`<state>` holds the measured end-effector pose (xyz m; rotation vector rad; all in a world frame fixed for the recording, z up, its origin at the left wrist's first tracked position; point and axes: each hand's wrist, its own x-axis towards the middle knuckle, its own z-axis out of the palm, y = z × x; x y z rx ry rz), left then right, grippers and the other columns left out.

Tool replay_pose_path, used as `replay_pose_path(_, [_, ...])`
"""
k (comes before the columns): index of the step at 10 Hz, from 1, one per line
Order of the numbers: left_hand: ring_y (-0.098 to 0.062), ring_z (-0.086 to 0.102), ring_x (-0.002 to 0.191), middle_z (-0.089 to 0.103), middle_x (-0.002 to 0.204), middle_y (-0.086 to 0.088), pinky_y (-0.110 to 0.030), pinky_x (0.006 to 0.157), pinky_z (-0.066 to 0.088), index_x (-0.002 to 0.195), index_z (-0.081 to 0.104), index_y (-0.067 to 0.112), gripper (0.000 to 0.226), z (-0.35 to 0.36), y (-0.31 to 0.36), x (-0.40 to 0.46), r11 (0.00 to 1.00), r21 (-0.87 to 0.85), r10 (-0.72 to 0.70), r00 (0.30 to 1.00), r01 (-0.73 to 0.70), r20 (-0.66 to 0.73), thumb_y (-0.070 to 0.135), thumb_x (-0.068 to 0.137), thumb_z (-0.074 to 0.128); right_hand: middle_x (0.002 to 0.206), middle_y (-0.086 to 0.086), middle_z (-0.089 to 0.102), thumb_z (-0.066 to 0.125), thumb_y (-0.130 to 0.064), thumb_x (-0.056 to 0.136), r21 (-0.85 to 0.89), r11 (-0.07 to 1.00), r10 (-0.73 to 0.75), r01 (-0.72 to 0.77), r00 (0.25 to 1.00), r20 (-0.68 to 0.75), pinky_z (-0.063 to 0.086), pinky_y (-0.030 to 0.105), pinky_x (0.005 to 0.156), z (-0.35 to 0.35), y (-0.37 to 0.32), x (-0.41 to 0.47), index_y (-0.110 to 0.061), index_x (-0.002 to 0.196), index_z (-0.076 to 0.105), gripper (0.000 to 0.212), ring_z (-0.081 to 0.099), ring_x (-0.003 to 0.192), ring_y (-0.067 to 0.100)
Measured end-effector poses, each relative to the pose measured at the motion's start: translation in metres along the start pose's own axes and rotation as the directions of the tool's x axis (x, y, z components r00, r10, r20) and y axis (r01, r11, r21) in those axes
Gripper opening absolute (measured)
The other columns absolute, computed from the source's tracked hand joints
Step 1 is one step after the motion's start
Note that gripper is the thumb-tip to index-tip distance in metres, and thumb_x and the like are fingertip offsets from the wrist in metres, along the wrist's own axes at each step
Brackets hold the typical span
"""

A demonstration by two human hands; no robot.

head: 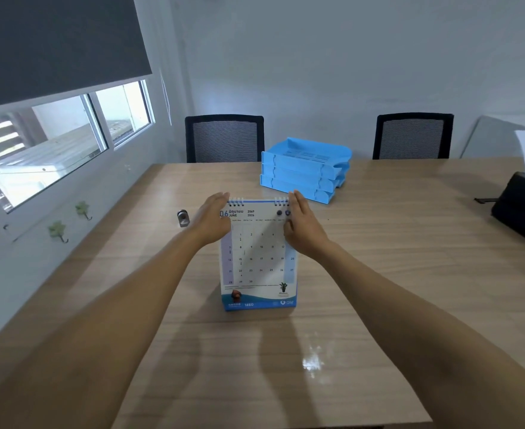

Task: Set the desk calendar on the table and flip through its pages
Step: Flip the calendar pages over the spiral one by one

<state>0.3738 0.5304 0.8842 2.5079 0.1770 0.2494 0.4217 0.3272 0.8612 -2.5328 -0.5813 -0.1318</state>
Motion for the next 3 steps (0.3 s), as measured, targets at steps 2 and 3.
replay_pose_path(2, [-0.02, 0.007, 0.151, 0.007, 0.164, -0.002, -0.03, 0.118, 0.013, 0.154, 0.015, 0.015, 0.066, -0.0003, 0.0005, 0.004, 1.0, -0.003, -0.019, 0.998, 0.019, 0.06, 0.004, 0.093, 0.04, 0.163, 0.008, -0.005, 0.032, -0.013, 0.095, 0.028, 0.999, 0.035, -0.036, 0.999, 0.012, 0.009, 0.031, 0.121, 0.0003, -0.0028, -0.0013, -0.006, 0.153, 0.002, 0.066, -0.001, 0.151, 0.02])
replay_pose_path(3, [-0.019, 0.005, 0.151, 0.001, 0.164, -0.001, -0.031, 0.118, 0.014, 0.155, 0.008, 0.018, 0.067, 0.0031, 0.0013, -0.0036, 1.0, -0.02, -0.012, 0.999, 0.013, 0.043, 0.007, 0.095, 0.037, 0.163, 0.009, -0.006, 0.032, -0.017, 0.096, 0.03, 0.999, 0.034, -0.033, 0.998, -0.057, 0.012, 0.034, 0.12, 0.0029, -0.0031, -0.0065, -0.005, 0.153, 0.002, 0.066, 0.001, 0.151, 0.023])
